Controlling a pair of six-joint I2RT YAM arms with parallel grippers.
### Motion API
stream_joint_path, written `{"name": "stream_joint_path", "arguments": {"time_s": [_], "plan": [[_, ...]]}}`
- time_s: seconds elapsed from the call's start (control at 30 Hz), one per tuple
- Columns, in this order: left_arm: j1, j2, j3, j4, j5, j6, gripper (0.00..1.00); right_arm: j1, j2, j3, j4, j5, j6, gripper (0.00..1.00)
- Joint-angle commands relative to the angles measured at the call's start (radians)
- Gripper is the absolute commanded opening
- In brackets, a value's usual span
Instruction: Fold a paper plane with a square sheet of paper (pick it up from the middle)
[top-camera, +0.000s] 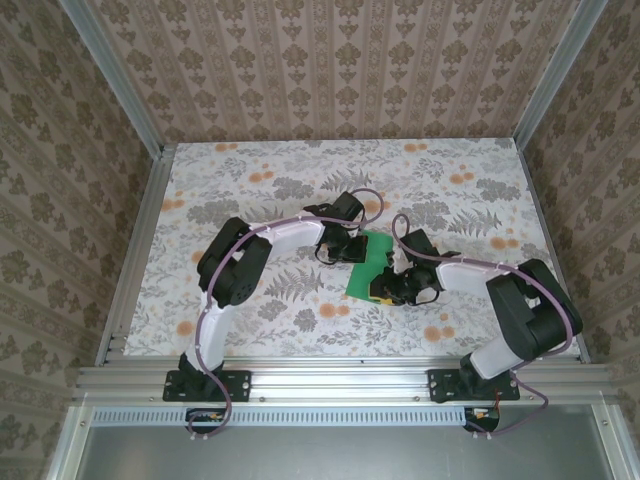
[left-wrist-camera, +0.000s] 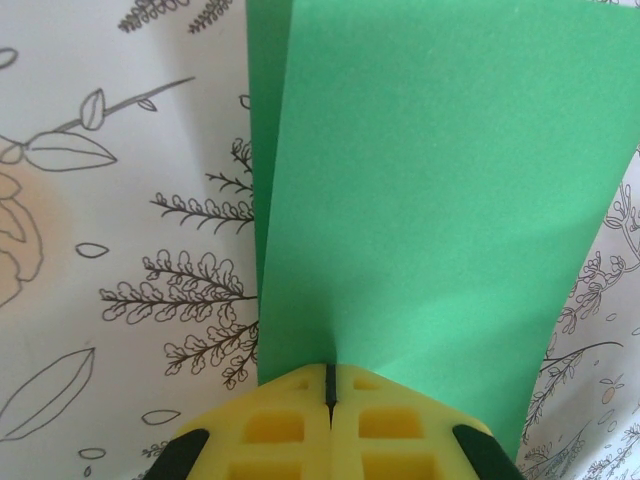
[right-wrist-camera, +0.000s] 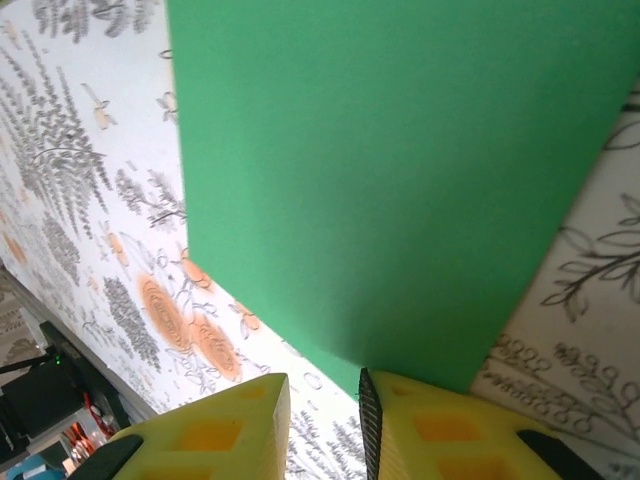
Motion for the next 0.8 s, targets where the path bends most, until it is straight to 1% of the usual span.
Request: {"name": "stream_joint_path", "arguments": {"time_s": [0.0, 0.07, 0.17, 0.3, 0.37, 0.47, 0.53, 0.6, 0.67, 0.7, 0.77], "plan": [[-0.005, 0.039, -0.003, -0.044, -0.011, 0.023, 0.0, 0.014, -0.035, -0.015, -0.001, -0.031, 0.022, 0.27], [-0.005, 0.04, -0.002, -0.045, -0.01, 0.022, 0.0, 0.015, -0.012, -0.027, 0.014, -0.025, 0.026, 0.27], [-0.005, 0.039, 0.003, -0.046, -0.008, 0.024, 0.0, 0.015, 0.037, -0.048, 0.027, 0.024, 0.023, 0.27], [-0.005, 0.039, 0.004, -0.05, -0.006, 0.03, 0.0, 0.013, 0.083, -0.06, 0.068, 0.012, 0.037, 0.26], [-0.004, 0.039, 0.004, -0.056, -0.005, 0.034, 0.0, 0.012, 0.059, -0.053, 0.066, -0.001, 0.039, 0.26], [-0.005, 0.04, 0.003, -0.059, -0.004, 0.039, 0.0, -0.004, -0.023, -0.012, 0.026, 0.006, 0.031, 0.27], [-0.004, 0.041, 0.004, -0.058, -0.004, 0.04, 0.0, -0.032, -0.058, 0.023, 0.005, 0.033, 0.016, 0.27], [-0.005, 0.043, 0.003, -0.057, -0.004, 0.038, 0.0, -0.076, -0.06, 0.051, 0.012, 0.059, 0.001, 0.28], [-0.004, 0.044, 0.004, -0.055, -0.004, 0.036, 0.0, -0.113, -0.015, 0.07, 0.052, 0.048, -0.004, 0.27], [-0.004, 0.046, 0.004, -0.055, -0.003, 0.036, 0.0, -0.125, 0.02, 0.085, 0.072, 0.02, -0.004, 0.27], [-0.005, 0.046, 0.008, -0.058, -0.003, 0.037, 0.0, -0.13, 0.083, 0.109, 0.103, -0.006, -0.006, 0.26]]}}
